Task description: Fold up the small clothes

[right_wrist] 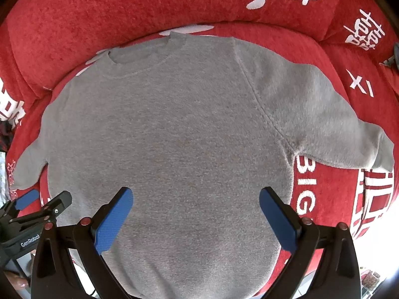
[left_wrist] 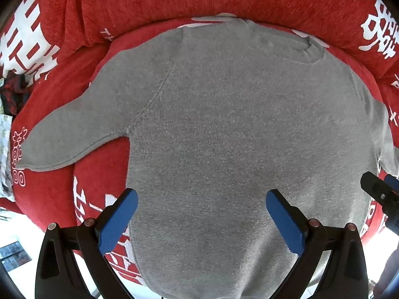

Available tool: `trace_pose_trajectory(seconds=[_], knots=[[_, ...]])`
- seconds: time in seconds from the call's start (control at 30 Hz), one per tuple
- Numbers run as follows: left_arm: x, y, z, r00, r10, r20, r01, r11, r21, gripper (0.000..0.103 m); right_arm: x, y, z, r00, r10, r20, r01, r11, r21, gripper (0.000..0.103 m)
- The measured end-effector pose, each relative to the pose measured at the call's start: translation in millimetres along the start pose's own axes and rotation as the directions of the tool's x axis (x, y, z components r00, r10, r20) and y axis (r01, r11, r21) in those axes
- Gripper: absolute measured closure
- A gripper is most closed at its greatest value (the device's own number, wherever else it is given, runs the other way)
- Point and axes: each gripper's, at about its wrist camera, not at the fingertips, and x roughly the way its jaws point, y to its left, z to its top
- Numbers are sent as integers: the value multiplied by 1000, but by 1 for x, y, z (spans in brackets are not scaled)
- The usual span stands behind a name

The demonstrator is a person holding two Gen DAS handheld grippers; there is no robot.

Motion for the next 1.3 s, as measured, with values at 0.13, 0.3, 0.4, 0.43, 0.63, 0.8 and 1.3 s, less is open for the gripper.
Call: trace_pose_trajectory(seconds=[0.13, 0.3, 0.4, 0.43, 0.63, 0.8, 1.3], knots=[[-2, 2, 0, 1000, 6, -11, -6, 1000, -6, 0, -1, 1, 0, 1000, -2, 15, 2, 1000, 0, 2], [-3, 4, 3, 1000, -9, 3, 9, 1000, -8, 0, -2, 4, 2, 1000, -4, 20, 4, 1000, -5, 2], [-3, 7, 2, 1000, 3, 0, -3, 1000, -15, 0, -3, 6, 3, 999, -11, 37, 11, 1000, -8, 2], [-3, 8, 3, 1000, 1, 0, -1, 1000, -20, 0, -2, 6, 3, 1000, -6, 21, 6, 1000, -6, 2], [-2, 13, 1, 1000, 29, -4, -29, 999, -28, 0, -2, 12, 5, 999, -5, 31, 6, 1000, -22, 2], [-2, 16, 0, 999, 44, 10, -43, 998, -38, 0, -1, 12, 6, 1000, 7, 24, -6, 1000, -17, 2], [0, 24, -5, 998, 10, 58, -7, 998, -57, 0, -3, 16, 3, 999, 20, 26, -19, 1000, -22, 2]])
